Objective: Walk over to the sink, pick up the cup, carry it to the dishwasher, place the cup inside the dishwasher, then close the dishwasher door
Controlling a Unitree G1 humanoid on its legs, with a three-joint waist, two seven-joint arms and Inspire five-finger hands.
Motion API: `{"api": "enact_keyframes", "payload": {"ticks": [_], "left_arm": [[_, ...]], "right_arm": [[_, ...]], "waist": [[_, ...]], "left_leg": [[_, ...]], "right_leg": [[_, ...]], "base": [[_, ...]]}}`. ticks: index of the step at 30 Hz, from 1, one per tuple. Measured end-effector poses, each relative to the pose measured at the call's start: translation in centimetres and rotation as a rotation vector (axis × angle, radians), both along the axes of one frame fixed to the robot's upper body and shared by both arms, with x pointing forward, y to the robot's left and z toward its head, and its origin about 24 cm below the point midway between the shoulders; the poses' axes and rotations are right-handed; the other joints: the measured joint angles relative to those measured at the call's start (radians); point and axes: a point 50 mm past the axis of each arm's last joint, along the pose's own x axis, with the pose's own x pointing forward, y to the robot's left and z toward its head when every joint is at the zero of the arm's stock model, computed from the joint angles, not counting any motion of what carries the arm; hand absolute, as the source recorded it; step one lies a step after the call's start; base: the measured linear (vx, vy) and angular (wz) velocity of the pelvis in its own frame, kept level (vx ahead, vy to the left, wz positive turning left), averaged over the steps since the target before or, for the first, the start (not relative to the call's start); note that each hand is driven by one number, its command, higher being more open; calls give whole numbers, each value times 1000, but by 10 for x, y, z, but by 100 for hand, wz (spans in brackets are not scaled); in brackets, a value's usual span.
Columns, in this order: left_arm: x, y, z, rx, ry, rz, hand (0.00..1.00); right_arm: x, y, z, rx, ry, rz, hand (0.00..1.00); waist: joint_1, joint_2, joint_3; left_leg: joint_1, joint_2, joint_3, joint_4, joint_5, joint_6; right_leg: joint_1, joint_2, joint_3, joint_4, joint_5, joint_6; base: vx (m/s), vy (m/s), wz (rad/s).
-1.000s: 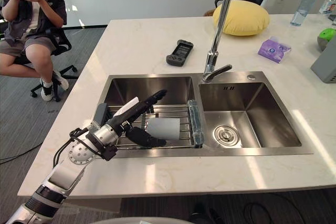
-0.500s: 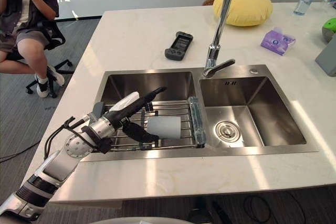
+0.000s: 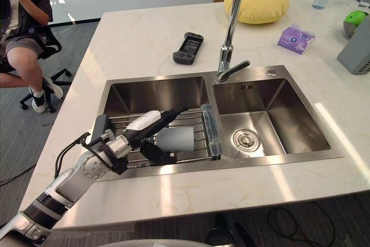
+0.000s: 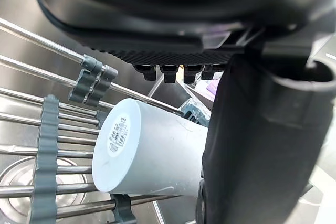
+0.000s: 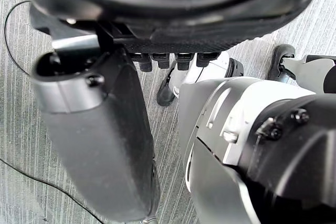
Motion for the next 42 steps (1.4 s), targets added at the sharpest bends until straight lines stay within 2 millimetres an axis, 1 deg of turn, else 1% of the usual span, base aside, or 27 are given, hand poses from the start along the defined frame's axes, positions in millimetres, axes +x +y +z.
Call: {"api": "enact_keyframes", "payload": {"ticks": [6,12,14,16,17,20,22,31,36,42], "left_arm": [[-1,-2,-2,-1,-13,-24,100],[3,-8,3,26,54,-109,100],[4,-10,2,41,99,-127,100],[6,-10,1,54,127,-126,100],[5,-11,-4,67,155,-121,100],[6,-12,-7,76,169,-106,100],[7,-11,-7,82,175,-104,100],[19,-7,-9,129,218,-96,100],[25,-7,-9,148,242,-81,100],[36,-9,-9,244,304,-78,100]], "right_arm": [[2,0,0,-2,-2,25,100],[2,-4,1,-10,-2,28,100],[2,-7,2,-17,-3,30,100],[2,-6,2,-21,-2,46,100],[3,-5,1,-21,-1,63,100],[5,-1,1,-27,1,104,100],[5,-1,1,-34,7,113,100],[4,-2,0,-62,23,136,100],[5,-1,0,-65,24,144,100],[5,0,0,-65,27,145,100]], "waist": [[0,2,0],[-1,14,3],[-8,22,5],[-12,24,6],[-18,24,6],[-32,26,7],[-35,29,7],[-38,43,10],[-51,46,11],[-63,46,11]], "left_leg": [[1,0,6,1,-1,-1],[3,0,7,1,-4,0],[7,-1,7,1,-6,0],[7,-2,8,1,-6,1],[7,-2,9,1,-6,1],[7,-1,12,2,-8,0],[8,-1,14,3,-10,0],[17,6,36,1,-15,-6],[16,6,45,-1,-16,-5],[18,6,51,-1,-17,-6]], "right_leg": [[0,0,3,0,0,0],[0,0,5,0,0,0],[3,0,7,0,0,0],[3,0,7,0,0,0],[3,0,8,0,0,0],[2,1,12,0,0,0],[2,2,14,-1,0,0],[-4,13,35,-4,0,1],[-12,15,42,-4,0,1],[-13,16,48,-4,0,1]], "base": [[-35,-26,-1],[-5,-5,0],[0,0,0],[0,0,0],[0,0,0],[0,0,-2],[0,0,-4],[-14,-19,-7],[-21,-28,-6],[-35,-35,-3]]}}
